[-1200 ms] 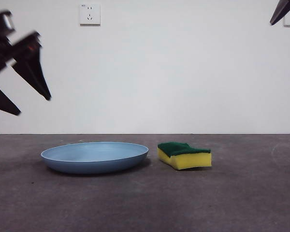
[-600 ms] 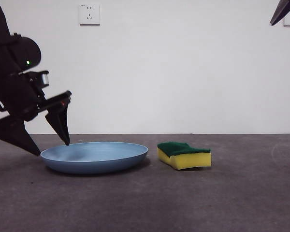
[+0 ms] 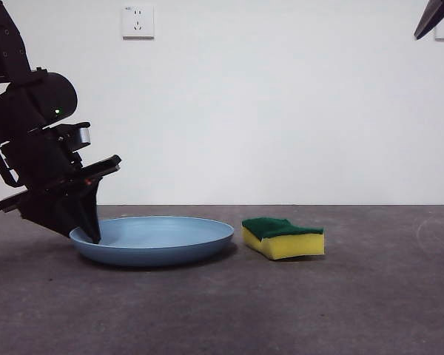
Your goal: Pick up the plate,pick up the cloth,clean the plate with the cloth
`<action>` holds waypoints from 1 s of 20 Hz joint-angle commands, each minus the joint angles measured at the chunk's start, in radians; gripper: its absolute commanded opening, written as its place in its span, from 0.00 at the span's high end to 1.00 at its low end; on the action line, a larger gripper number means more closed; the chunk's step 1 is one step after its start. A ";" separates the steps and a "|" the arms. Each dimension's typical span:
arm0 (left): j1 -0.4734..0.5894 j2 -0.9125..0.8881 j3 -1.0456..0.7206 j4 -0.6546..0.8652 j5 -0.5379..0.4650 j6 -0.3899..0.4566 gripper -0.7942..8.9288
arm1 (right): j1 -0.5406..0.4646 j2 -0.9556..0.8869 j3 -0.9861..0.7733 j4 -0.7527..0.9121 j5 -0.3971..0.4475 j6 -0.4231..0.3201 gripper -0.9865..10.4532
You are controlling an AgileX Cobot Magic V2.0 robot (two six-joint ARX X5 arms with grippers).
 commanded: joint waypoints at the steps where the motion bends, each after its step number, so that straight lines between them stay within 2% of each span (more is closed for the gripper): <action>1: -0.004 0.003 0.011 -0.014 0.001 0.032 0.93 | 0.018 0.014 0.004 0.026 -0.001 -0.027 0.53; 3: -0.004 -0.051 0.012 -0.028 -0.005 0.042 0.93 | 0.064 0.049 0.010 0.064 0.000 -0.035 0.53; 6: -0.009 -0.190 0.012 -0.085 -0.077 0.071 0.93 | 0.158 0.167 0.074 0.072 0.023 -0.069 0.54; 8: -0.010 -0.301 0.012 -0.146 -0.135 0.101 0.93 | 0.232 0.277 0.144 0.072 0.098 -0.101 0.54; 11: -0.010 -0.467 0.012 -0.249 -0.183 0.122 0.93 | 0.319 0.456 0.262 0.072 0.177 -0.168 0.62; 16: -0.010 -0.677 0.012 -0.367 -0.182 0.132 0.93 | 0.385 0.701 0.407 0.078 0.242 -0.199 0.61; 18: -0.010 -0.729 0.012 -0.403 -0.182 0.132 0.93 | 0.405 0.768 0.428 0.090 0.294 -0.211 0.61; 20: -0.010 -0.760 0.012 -0.431 -0.182 0.132 0.93 | 0.416 0.824 0.429 0.114 0.296 -0.218 0.61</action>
